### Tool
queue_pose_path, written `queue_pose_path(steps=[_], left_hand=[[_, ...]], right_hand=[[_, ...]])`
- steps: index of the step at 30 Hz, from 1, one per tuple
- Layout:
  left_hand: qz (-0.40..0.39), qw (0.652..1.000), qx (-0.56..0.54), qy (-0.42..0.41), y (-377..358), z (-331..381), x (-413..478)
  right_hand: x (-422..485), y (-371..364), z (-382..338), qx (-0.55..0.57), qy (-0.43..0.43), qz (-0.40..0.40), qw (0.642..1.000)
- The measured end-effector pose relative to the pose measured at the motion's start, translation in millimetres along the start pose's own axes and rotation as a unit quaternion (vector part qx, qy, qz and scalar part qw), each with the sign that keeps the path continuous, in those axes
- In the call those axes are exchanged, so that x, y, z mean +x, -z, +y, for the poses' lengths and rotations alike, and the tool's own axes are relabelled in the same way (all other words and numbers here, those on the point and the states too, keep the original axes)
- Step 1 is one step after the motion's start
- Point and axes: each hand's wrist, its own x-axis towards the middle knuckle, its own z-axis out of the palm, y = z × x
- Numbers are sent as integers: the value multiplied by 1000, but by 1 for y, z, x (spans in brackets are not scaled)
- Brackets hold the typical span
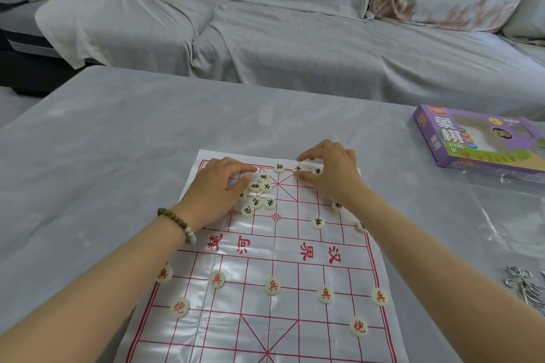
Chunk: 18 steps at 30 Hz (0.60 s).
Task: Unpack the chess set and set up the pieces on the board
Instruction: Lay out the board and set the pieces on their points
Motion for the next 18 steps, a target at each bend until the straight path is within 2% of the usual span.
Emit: queue_pose_path(steps=[4, 7, 12, 18], left_hand=[[4, 1000, 0, 11, 0, 0, -4], [-7, 1000, 19, -8, 5, -6, -13], [-35, 999, 29, -5, 12, -13, -17], [-14, 1000, -3, -4, 9, -15, -17]], right_hand=[[-5, -4, -24, 68, 60, -4, 996], [-1, -6, -37, 52, 85, -38, 994], [7, -7, -44, 21, 48, -66, 996], [8, -12, -50, 19, 38, -60, 997]])
